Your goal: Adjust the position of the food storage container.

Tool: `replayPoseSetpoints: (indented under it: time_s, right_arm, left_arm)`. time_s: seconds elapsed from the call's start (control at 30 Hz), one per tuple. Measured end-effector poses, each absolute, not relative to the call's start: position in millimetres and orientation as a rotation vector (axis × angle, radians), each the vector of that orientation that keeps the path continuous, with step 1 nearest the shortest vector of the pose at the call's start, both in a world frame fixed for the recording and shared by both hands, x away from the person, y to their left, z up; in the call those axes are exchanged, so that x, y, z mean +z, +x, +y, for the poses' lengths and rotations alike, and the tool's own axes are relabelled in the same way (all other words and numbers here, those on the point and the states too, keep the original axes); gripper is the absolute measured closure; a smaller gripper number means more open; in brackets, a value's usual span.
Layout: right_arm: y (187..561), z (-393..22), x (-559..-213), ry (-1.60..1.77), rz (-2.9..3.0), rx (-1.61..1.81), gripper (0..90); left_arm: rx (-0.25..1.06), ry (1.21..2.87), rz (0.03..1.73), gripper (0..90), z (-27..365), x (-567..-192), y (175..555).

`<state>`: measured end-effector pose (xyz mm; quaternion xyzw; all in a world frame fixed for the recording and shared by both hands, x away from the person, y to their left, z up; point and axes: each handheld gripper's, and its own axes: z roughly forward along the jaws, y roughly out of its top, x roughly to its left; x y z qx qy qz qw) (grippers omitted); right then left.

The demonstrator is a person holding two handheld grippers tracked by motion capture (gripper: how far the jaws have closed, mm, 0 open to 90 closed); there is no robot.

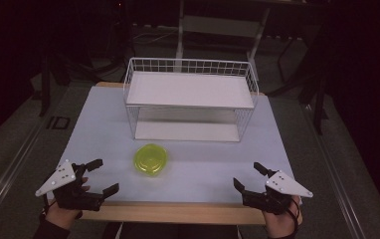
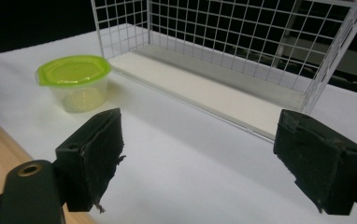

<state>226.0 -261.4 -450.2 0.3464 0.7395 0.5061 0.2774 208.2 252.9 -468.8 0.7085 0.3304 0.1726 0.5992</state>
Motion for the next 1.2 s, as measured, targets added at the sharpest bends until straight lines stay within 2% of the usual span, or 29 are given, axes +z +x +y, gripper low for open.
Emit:
replayPoseSetpoints:
  time_s: [0.17, 0.37, 0.43, 0.57, 0.77, 0.8, 0.9, 0.97, 1.0, 1.03, 1.13, 1.2]
  right_arm:
    - [224, -263, -449, 0.919, 1.96, 1.367, 15.7]
    - [224, -262, -447, 0.913, 1.964, 1.378, 15.6]
    - [223, -262, -445, 0.898, 1.95, 1.391, 15.5]
    - [222, -261, -442, 0.881, 1.941, 1.443, 13.9]
    - [219, -257, -440, 0.835, 1.94, 1.439, 13.5]
    - [219, -256, -440, 0.823, 1.938, 1.421, 13.4]
    - [219, -256, -439, 0.811, 1.935, 1.414, 13.5]
    - [219, -255, -440, 0.811, 1.935, 1.409, 13.5]
    - [219, -255, -440, 0.809, 1.943, 1.405, 13.5]
    - [219, -255, -440, 0.809, 1.941, 1.41, 13.5]
    - [218, -254, -440, 0.808, 1.943, 1.41, 13.5]
    - [218, -253, -440, 0.801, 1.944, 1.422, 13.5]
  left_arm:
    - [0.43, 1.647, 0.734, 1.5, 249, -467, 206]
    - [0.414, 1.643, 0.602, 1.5, 240, -452, 197]
    - [0.445, 1.633, 0.576, 1.5, 238, -445, 196]
    - [0.369, 1.614, 0.601, 1.5, 236, -433, 200]
    - [0.366, 1.685, 0.612, 1.6, 230, -427, 217]
    - [0.368, 1.685, 0.616, 6.5, 230, -427, 220]
    - [0.371, 1.688, 0.64, 7.1, 230, -427, 230]
    - [0.377, 1.689, 0.66, 15.9, 230, -428, 236]
    - [0.381, 1.692, 0.675, 16.0, 230, -429, 240]
    - [0.382, 1.692, 0.697, 23.3, 230, -429, 243]
    - [0.381, 1.714, 0.719, 28.3, 230, -433, 251]
    - [0.377, 1.73, 0.725, 41.0, 231, -437, 256]
